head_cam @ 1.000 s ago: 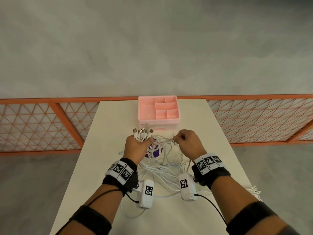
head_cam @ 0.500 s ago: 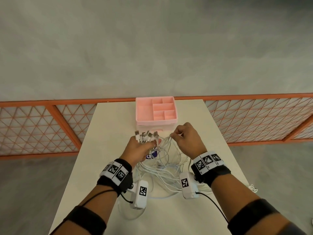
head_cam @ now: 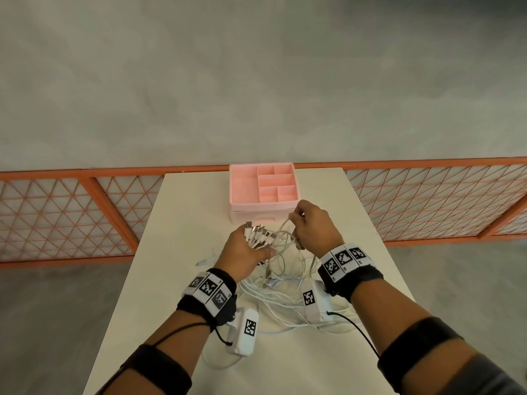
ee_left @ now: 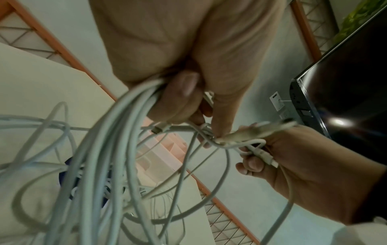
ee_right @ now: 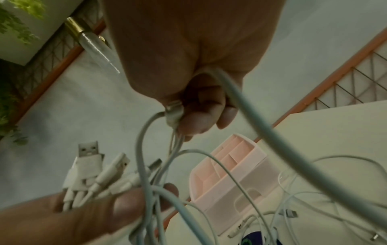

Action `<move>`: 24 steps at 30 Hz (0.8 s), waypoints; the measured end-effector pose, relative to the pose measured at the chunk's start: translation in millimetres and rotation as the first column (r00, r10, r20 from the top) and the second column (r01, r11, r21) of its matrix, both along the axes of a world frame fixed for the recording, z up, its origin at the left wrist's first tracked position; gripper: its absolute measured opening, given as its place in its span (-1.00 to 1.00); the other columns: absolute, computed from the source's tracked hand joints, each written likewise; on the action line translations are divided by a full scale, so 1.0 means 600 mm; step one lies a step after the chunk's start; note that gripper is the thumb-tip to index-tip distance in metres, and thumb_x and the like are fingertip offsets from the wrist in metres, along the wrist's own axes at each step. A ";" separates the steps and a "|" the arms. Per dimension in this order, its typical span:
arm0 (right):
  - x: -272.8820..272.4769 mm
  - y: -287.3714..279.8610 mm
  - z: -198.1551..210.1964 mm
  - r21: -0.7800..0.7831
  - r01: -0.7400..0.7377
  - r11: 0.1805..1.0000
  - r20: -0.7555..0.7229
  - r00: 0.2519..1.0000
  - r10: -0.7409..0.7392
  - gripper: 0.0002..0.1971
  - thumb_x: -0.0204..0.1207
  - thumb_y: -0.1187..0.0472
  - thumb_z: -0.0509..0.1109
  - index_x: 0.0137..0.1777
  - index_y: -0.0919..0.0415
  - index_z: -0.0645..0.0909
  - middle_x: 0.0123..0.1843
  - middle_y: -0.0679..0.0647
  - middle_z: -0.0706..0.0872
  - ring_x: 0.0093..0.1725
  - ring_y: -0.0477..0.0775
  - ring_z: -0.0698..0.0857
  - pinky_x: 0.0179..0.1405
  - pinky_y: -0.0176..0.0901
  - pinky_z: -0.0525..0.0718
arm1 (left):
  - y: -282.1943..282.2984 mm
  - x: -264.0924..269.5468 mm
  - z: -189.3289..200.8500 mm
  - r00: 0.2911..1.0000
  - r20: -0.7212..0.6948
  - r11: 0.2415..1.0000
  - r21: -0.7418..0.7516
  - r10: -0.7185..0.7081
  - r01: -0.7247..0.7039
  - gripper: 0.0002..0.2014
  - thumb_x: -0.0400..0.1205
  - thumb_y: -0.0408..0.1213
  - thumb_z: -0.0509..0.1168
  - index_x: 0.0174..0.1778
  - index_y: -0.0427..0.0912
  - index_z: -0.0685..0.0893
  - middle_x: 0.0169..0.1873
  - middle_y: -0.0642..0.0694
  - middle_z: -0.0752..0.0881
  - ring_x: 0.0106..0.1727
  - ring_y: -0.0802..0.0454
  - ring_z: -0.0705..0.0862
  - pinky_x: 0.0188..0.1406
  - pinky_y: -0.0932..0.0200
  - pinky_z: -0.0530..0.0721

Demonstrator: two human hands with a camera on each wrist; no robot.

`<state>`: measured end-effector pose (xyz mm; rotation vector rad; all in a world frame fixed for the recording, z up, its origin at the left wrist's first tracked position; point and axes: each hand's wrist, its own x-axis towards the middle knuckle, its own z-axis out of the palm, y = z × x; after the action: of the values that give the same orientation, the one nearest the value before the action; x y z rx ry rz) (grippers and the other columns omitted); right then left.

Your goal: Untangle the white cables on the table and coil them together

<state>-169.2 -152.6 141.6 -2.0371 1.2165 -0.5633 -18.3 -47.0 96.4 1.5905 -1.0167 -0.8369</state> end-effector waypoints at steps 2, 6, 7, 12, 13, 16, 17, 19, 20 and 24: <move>0.001 -0.007 -0.001 0.024 0.052 0.998 0.004 0.999 -0.052 -0.82 0.72 0.19 0.20 -0.12 0.20 0.47 -0.37 0.21 0.77 -0.55 0.12 0.73 -0.50 -0.12 0.65 | 0.000 0.000 -0.004 1.000 0.016 1.000 0.003 0.000 0.000 -0.62 0.40 -0.34 0.65 0.09 -0.19 0.73 -0.08 0.00 0.84 -0.05 0.13 0.81 -0.03 0.33 0.70; -0.016 -0.034 0.006 0.109 0.243 0.964 0.089 0.963 -0.253 -0.86 0.71 0.24 0.16 -0.02 0.28 0.50 -0.32 0.23 0.79 -0.45 0.12 0.77 -0.47 -0.20 0.61 | 0.004 0.008 -0.016 0.998 0.012 0.998 0.032 0.054 -0.054 -0.78 0.48 -0.27 0.60 0.00 -0.20 0.79 -0.13 -0.02 0.87 -0.09 0.08 0.83 -0.03 0.21 0.72; -0.022 -0.042 0.006 0.136 0.292 0.947 0.134 0.941 -0.309 -0.86 0.71 0.25 0.16 0.00 0.29 0.51 -0.31 0.22 0.80 -0.46 0.11 0.75 -0.46 -0.20 0.60 | 0.006 0.010 -0.019 0.998 0.019 0.998 0.037 0.054 -0.055 -0.78 0.49 -0.27 0.59 0.02 -0.18 0.80 -0.11 0.00 0.87 -0.07 0.11 0.82 0.00 0.22 0.71; -0.037 -0.062 -0.001 0.234 0.401 0.886 0.306 0.834 -0.458 -0.86 0.67 0.27 0.19 -0.01 0.32 0.54 -0.33 0.13 0.75 -0.36 0.12 0.66 -0.31 -0.02 0.63 | 0.008 0.012 -0.030 0.995 0.044 0.989 0.111 0.093 -0.097 -0.77 0.49 -0.26 0.60 0.01 -0.20 0.78 -0.09 -0.02 0.85 -0.03 0.04 0.81 0.03 0.15 0.72; -0.037 -0.062 -0.001 0.244 0.403 0.882 0.322 0.824 -0.466 -0.86 0.67 0.27 0.19 -0.01 0.32 0.55 -0.35 0.12 0.74 -0.36 0.11 0.65 -0.30 -0.01 0.63 | 0.009 0.011 -0.032 0.994 0.047 0.989 0.110 0.098 -0.103 -0.77 0.48 -0.25 0.60 -0.01 -0.20 0.78 -0.10 -0.02 0.85 -0.03 0.04 0.81 0.04 0.14 0.72; -0.038 -0.053 0.000 0.232 0.425 0.875 0.382 0.787 -0.483 -0.87 0.69 0.25 0.18 -0.04 0.24 0.52 -0.31 0.13 0.75 -0.37 0.07 0.64 -0.30 -0.04 0.62 | 0.007 0.010 -0.032 0.992 0.085 0.985 0.134 0.095 -0.106 -0.75 0.49 -0.20 0.60 -0.03 -0.22 0.77 -0.13 -0.07 0.84 -0.07 0.01 0.80 0.00 0.12 0.74; -0.038 -0.048 0.000 0.227 0.432 0.873 0.397 0.777 -0.487 -0.87 0.70 0.26 0.18 -0.06 0.22 0.51 -0.30 0.14 0.75 -0.38 0.06 0.63 -0.33 -0.07 0.60 | 0.004 0.010 -0.032 0.991 0.086 0.984 0.139 0.101 -0.113 -0.76 0.49 -0.19 0.59 -0.06 -0.24 0.76 -0.16 -0.09 0.84 -0.12 0.01 0.80 -0.08 0.15 0.74; -0.039 -0.041 0.004 0.258 0.366 0.894 0.412 0.795 -0.444 -0.87 0.68 0.31 0.20 -0.09 0.24 0.52 -0.32 0.18 0.75 -0.45 0.05 0.60 -0.43 -0.14 0.56 | 0.001 0.008 -0.025 0.989 0.067 0.982 0.125 0.134 -0.141 -0.80 0.50 -0.24 0.58 -0.12 -0.26 0.74 -0.25 -0.09 0.82 -0.25 0.06 0.78 -0.24 0.24 0.69; -0.039 -0.037 0.005 0.301 0.283 0.911 0.417 0.820 -0.393 -0.87 0.65 0.36 0.22 -0.13 0.27 0.54 -0.34 0.22 0.73 -0.49 0.06 0.57 -0.49 -0.17 0.52 | 0.000 0.008 -0.022 0.988 0.054 0.982 0.111 0.147 -0.152 -0.80 0.50 -0.26 0.58 -0.12 -0.28 0.75 -0.25 -0.10 0.83 -0.27 0.07 0.78 -0.26 0.25 0.66; -0.044 -0.023 0.005 0.419 0.061 0.906 0.221 0.961 -0.167 -0.76 0.49 0.50 0.18 -0.21 0.33 0.67 -0.45 0.25 0.62 -0.61 0.03 0.39 -0.58 -0.27 0.29 | -0.003 0.009 -0.016 0.985 0.032 0.978 0.116 0.170 -0.173 -0.77 0.49 -0.28 0.59 -0.12 -0.35 0.74 -0.29 -0.10 0.80 -0.36 0.11 0.72 -0.42 0.38 0.57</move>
<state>-195.6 -166.2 144.7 -1.5008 1.1899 -0.5506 -12.9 -49.0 86.6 1.7647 -0.8438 -0.7740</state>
